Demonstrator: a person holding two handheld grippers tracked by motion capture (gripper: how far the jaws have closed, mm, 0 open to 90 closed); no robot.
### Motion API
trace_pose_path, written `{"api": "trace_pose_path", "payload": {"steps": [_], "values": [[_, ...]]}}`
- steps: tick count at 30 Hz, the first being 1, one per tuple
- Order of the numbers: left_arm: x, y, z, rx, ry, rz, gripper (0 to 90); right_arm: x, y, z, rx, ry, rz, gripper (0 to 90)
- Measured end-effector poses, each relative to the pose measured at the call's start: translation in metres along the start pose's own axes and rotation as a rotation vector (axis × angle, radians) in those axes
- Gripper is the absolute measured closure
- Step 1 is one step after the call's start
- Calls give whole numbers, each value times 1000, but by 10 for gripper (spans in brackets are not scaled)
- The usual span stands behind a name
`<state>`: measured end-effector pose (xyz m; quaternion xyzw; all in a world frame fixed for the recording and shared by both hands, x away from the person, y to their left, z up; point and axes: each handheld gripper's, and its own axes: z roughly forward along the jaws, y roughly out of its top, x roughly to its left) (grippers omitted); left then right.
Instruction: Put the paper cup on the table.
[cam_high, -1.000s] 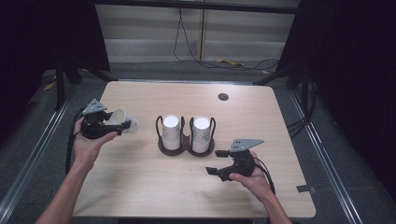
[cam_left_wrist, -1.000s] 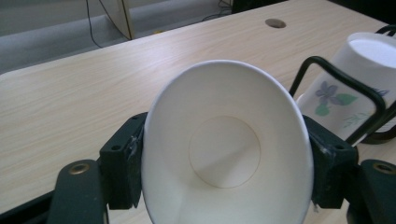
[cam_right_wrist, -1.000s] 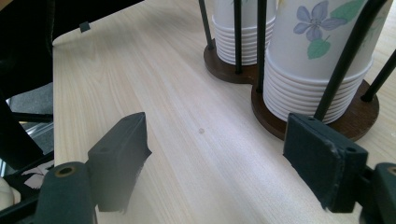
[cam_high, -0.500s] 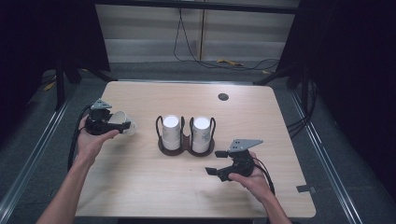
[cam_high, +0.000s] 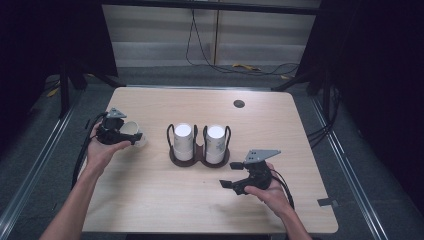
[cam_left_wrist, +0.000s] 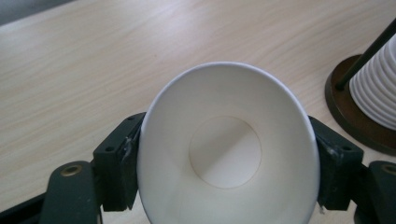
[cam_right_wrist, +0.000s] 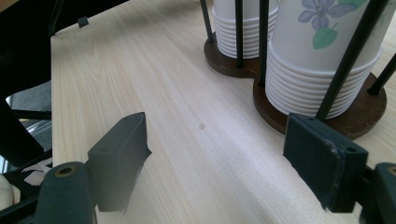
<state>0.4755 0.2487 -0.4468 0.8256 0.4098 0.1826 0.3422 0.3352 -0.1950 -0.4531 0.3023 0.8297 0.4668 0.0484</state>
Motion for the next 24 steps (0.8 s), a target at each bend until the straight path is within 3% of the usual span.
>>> {"api": "trace_pose_path", "payload": {"steps": [5,7,9,14,20,24], "values": [[0,1,5,-16,-9,1,238,0,-1,1,4,1,-4,218],[-1,-1,8,-13,-1,-16,234,0,-1,0,2,1,-1,217],[-1,-2,10,14,0,2,233,0,-1,0,0,0,2,217],[0,-2,15,-3,-6,-19,216,0,-1,-1,1,0,2,217],[-1,-3,18,13,-34,-12,202,0,-1,0,2,2,2,217],[-4,-4,22,20,-29,-8,198,0,-1,0,4,4,-1,218]]}}
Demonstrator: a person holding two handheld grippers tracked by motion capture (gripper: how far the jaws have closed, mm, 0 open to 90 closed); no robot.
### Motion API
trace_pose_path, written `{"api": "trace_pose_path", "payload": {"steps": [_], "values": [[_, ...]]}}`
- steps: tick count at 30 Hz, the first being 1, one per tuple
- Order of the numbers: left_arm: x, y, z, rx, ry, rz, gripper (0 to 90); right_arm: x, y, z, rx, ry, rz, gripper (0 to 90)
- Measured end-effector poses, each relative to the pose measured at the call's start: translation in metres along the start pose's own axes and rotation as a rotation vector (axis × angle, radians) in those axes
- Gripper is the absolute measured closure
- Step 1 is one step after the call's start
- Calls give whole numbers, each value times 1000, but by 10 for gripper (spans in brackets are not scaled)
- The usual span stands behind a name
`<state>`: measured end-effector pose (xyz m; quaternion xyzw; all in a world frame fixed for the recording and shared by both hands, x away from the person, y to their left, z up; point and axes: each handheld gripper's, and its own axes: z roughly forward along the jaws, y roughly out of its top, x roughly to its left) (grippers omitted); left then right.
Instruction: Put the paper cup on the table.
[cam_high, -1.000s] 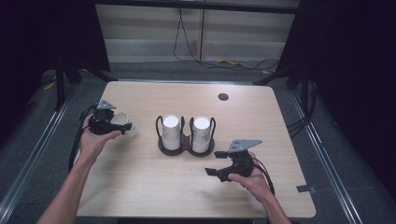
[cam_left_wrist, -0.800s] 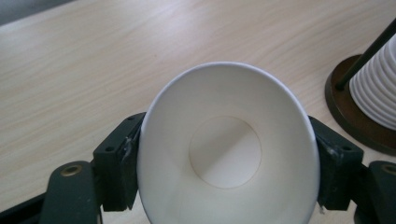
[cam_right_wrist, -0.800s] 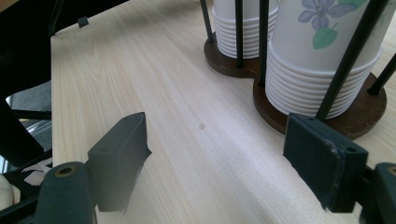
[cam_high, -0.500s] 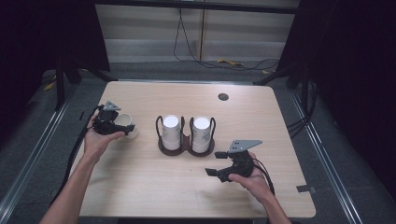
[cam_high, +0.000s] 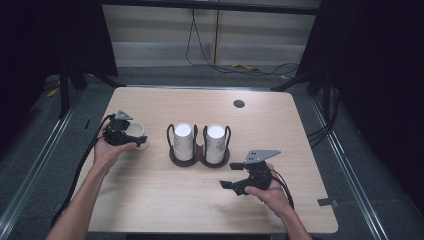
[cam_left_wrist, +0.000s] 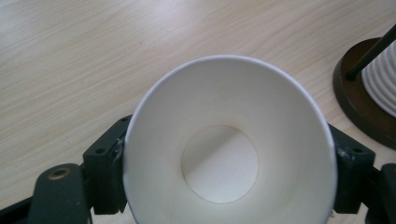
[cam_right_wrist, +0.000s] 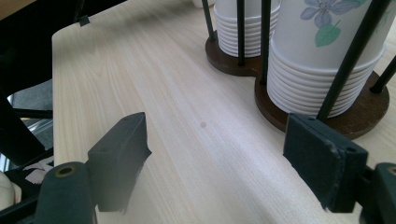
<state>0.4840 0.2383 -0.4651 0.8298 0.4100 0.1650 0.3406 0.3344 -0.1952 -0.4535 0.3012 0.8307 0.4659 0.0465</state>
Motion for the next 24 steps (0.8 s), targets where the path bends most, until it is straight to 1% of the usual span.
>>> {"api": "trace_pose_path", "payload": {"steps": [2,3,4,6,9,12,13,16,17,18,19,21,22,23,24], "values": [[0,0,0,10,-4,8,192,0,0,0,-3,-2,2,217],[-1,-1,1,8,-8,2,190,0,0,0,-4,-2,1,217],[0,-1,1,15,-11,9,184,0,0,0,-3,-2,2,217],[0,-1,1,23,-15,10,163,0,0,-1,-3,-3,0,217],[1,-1,1,14,-28,-3,160,0,0,0,-2,-4,0,217],[2,-2,1,16,-29,-5,160,0,1,0,-4,-3,-2,217],[2,-4,1,26,-39,-8,160,1,1,-1,-7,-1,-3,217],[5,-6,0,23,-47,-12,160,1,1,-2,-7,-2,-2,217],[6,-9,-1,28,-62,-30,158,1,1,-2,-6,-2,-2,217],[7,-11,-2,31,-79,-38,159,1,1,-2,-5,-2,-2,217],[8,-13,-2,27,-84,-45,159,1,1,-1,-6,-3,-4,217],[8,-14,-2,33,-81,-45,160,1,1,-1,-3,-4,-3,217],[9,-16,-3,30,-81,-38,161,1,1,0,-1,-3,-1,217],[8,-18,-3,16,-88,-47,161,0,0,0,2,-3,-1,217],[8,-18,-3,16,-88,-47,163,0,0,0,2,-3,-1,217]]}}
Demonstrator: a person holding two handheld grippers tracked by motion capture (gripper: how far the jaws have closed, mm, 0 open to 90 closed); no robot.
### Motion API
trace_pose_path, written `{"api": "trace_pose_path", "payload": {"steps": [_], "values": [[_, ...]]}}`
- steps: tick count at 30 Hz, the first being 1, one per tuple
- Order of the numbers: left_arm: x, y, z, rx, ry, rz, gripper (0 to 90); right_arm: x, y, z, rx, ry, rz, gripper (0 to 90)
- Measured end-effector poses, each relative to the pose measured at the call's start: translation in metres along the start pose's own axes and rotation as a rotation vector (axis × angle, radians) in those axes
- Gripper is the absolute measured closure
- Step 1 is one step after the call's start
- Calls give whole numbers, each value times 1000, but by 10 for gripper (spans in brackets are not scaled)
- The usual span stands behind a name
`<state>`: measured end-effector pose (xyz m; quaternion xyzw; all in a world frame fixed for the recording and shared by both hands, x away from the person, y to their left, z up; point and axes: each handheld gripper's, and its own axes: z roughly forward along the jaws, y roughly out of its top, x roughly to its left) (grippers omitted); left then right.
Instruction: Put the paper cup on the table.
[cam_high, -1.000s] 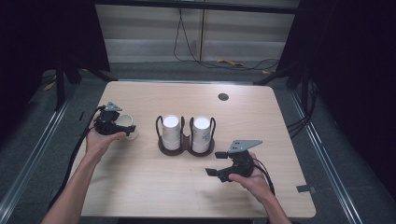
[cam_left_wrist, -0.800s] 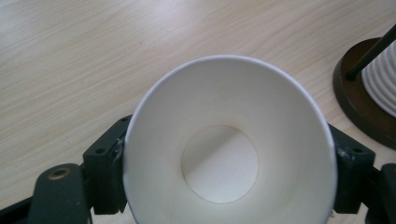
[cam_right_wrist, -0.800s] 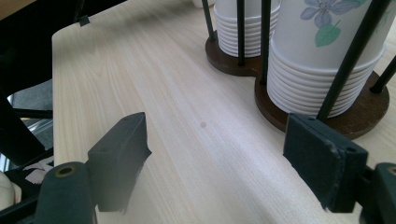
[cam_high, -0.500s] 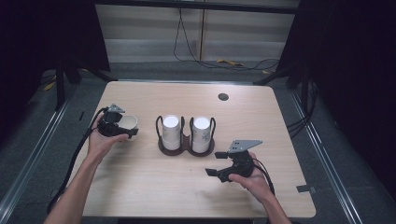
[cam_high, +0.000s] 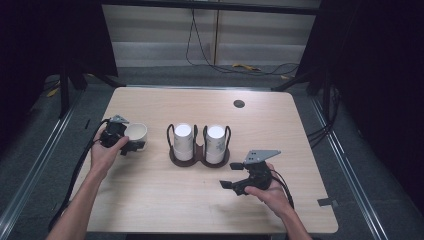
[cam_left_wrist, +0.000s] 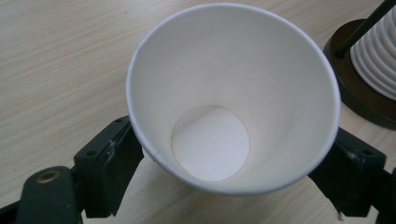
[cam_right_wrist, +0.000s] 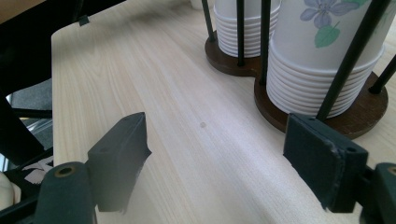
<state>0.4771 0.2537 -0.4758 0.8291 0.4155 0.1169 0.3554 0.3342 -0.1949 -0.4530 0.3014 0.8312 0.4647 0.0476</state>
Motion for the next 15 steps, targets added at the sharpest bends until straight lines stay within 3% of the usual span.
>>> {"api": "trace_pose_path", "payload": {"steps": [4,6,11,15], "values": [[2,-5,-5,-7,-3,-19,162,0,0,0,-3,-4,2,217],[4,-10,-12,-29,-7,-47,162,0,0,-1,-4,-4,3,217],[0,-17,-20,-35,-3,-37,176,0,-1,0,8,-17,-7,217],[-4,-21,-31,-81,12,-43,179,0,-1,1,4,-19,-3,216]]}}
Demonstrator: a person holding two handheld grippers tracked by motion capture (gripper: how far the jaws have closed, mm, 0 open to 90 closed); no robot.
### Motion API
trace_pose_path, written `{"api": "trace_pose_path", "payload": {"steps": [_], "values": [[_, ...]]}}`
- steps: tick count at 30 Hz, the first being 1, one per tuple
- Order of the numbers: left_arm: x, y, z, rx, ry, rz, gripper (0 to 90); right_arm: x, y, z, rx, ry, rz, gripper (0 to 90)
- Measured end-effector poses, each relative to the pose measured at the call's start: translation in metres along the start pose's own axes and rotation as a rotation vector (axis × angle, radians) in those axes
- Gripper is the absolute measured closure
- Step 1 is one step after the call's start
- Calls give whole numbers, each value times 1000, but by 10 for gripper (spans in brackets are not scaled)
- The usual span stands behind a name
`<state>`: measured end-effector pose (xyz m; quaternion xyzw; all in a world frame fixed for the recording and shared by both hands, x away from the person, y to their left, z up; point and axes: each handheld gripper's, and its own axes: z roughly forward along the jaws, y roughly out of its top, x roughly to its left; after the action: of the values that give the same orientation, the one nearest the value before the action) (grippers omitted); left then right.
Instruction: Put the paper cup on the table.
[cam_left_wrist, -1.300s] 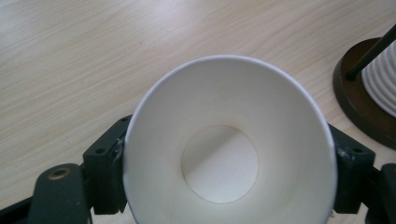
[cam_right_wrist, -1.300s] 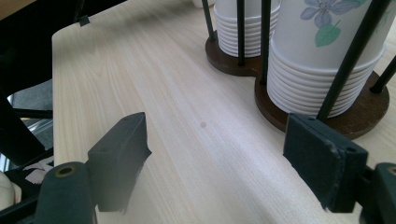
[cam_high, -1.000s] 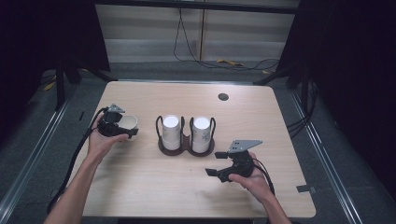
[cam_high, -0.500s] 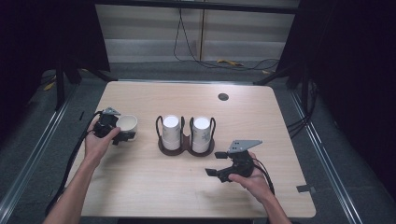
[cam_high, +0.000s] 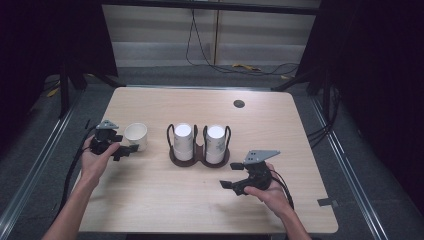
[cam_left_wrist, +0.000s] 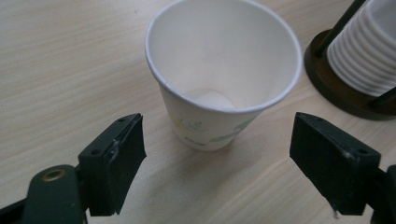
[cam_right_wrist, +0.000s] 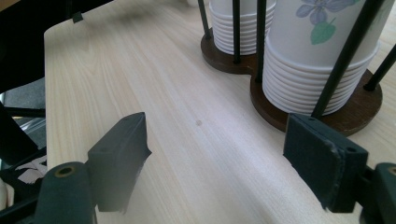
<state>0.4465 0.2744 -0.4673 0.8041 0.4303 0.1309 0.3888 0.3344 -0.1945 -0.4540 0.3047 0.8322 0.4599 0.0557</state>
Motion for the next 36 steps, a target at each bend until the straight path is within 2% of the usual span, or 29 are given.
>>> {"api": "trace_pose_path", "payload": {"steps": [1,2,4,6,11,13,14,18,19,20,23,24,26,31,32,36], "values": [[0,0,0,0,0,0,179,0,0,0,0,0,0,216],[-3,-1,-6,-19,-2,13,179,-1,0,-1,-2,-9,7,215],[-7,-3,-12,-45,-14,4,179,-2,-1,-2,-6,-16,11,214],[-11,-5,-18,-72,-7,12,179,-2,-1,-3,-10,-24,18,212],[-22,-8,-24,-90,-39,10,190,-3,-1,-5,-21,-35,22,209],[-31,-11,-29,-105,-45,41,194,-3,-1,-6,-24,-38,23,203],[-34,-12,-31,-112,-48,42,194,-3,-1,-6,-25,-38,24,197],[-43,-17,-33,-114,-74,44,194,-2,-2,-7,-24,-47,23,190],[-48,-21,-36,-116,-115,22,194,-2,-1,-7,-29,-48,25,176],[-51,-23,-38,-118,-126,21,194,-2,-1,-7,-35,-48,29,175],[-58,-28,-44,-137,-102,36,193,-1,-1,-9,-52,-66,38,154],[-61,-30,-45,-137,-117,23,194,-1,-1,-9,-56,-73,43,148],[-66,-32,-47,-137,-116,21,194,-1,-1,-11,-68,-91,54,144],[-83,-40,-48,-130,-127,50,194,0,-2,-17,-96,-122,71,144],[-90,-43,-47,-141,-143,33,194,0,-2,-18,-98,-132,75,148],[-103,-48,-40,-138,-155,31,193,3,-4,-22,-114,-165,88,147]]}}
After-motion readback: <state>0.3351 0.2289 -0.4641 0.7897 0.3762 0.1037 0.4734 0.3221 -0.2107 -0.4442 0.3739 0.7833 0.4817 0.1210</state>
